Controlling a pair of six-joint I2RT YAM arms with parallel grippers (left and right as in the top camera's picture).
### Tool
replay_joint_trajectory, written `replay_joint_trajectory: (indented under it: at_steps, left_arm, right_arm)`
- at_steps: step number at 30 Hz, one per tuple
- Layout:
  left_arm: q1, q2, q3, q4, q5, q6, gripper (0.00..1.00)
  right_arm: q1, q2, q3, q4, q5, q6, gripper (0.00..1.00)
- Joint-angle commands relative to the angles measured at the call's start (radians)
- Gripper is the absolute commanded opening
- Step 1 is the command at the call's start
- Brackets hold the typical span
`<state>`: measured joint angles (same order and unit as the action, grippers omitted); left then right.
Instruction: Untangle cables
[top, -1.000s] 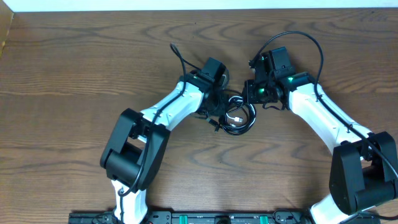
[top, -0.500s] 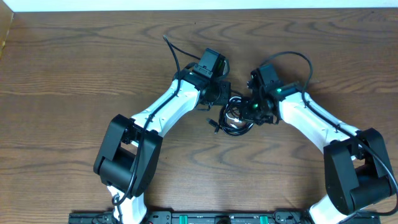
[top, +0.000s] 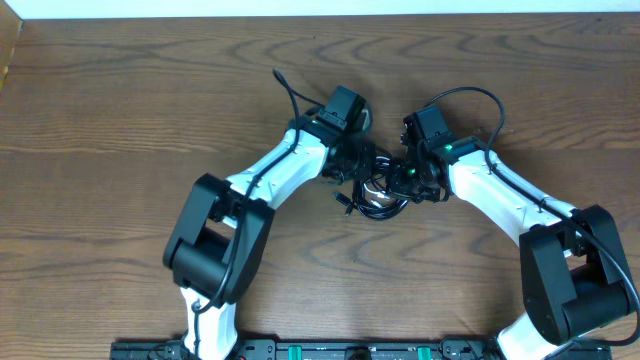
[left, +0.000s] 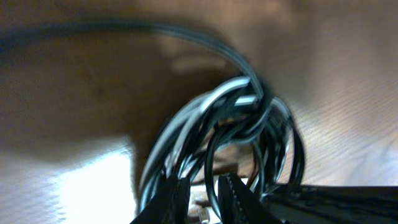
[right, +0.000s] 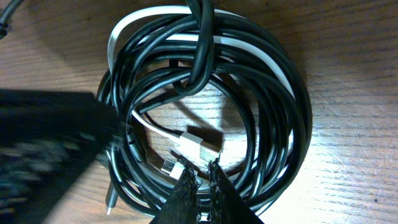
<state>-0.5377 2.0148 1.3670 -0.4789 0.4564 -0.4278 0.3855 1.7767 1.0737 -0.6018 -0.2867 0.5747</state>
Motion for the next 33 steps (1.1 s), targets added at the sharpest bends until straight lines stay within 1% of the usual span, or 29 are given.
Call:
replay_joint_trajectory:
  at_steps: [1, 3, 4, 6, 7, 9, 12, 14, 18, 23, 27, 33]
  left_arm:
    - [-0.008, 0.053, -0.01, -0.029, 0.082, -0.023, 0.22]
    - [-0.01, 0.076, -0.01, -0.045, 0.082, -0.023, 0.19]
    - [-0.011, 0.084, -0.01, -0.05, 0.082, -0.023, 0.19]
    - [-0.011, 0.097, -0.01, -0.054, 0.083, -0.026, 0.19]
    - [-0.011, 0.097, -0.01, -0.054, 0.083, -0.028, 0.14]
    - [-0.011, 0.097, -0.01, -0.048, 0.082, -0.027, 0.13]
    - [-0.011, 0.097, -0.01, -0.04, 0.082, -0.026, 0.08]
    - [-0.011, 0.097, -0.009, -0.039, 0.082, -0.018, 0.08]
    - [-0.008, 0.097, 0.002, -0.037, 0.082, 0.026, 0.08]
    - [-0.007, 0.097, 0.006, -0.019, 0.074, 0.07, 0.07]
    - [-0.007, 0.097, 0.006, 0.0, 0.055, 0.079, 0.08]
    - [-0.007, 0.097, 0.006, 0.022, 0.049, 0.106, 0.07]
  right_arm:
    - [0.002, 0.011, -0.008, 0.0, 0.016, 0.017, 0.06]
    - [0.001, 0.011, -0.007, 0.005, 0.016, 0.017, 0.04]
    - [-0.001, 0.011, -0.004, 0.008, 0.017, 0.016, 0.05]
    - [-0.013, 0.011, 0.019, 0.005, 0.025, 0.015, 0.09]
    - [-0.023, 0.011, 0.035, -0.003, 0.026, 0.015, 0.12]
    - [-0.045, 0.011, 0.073, -0.027, 0.026, 0.011, 0.17]
    - [-0.072, 0.011, 0.103, -0.032, 0.033, 0.003, 0.21]
    - [-0.084, 0.012, 0.104, -0.016, 0.066, 0.004, 0.24]
    - [-0.084, 0.018, 0.104, 0.006, 0.14, 0.006, 0.24]
    - [-0.083, 0.056, 0.103, 0.023, 0.134, 0.064, 0.27]
    - [-0.079, 0.093, 0.103, 0.044, 0.067, 0.069, 0.26]
    - [-0.066, 0.161, 0.104, 0.106, 0.071, 0.116, 0.26]
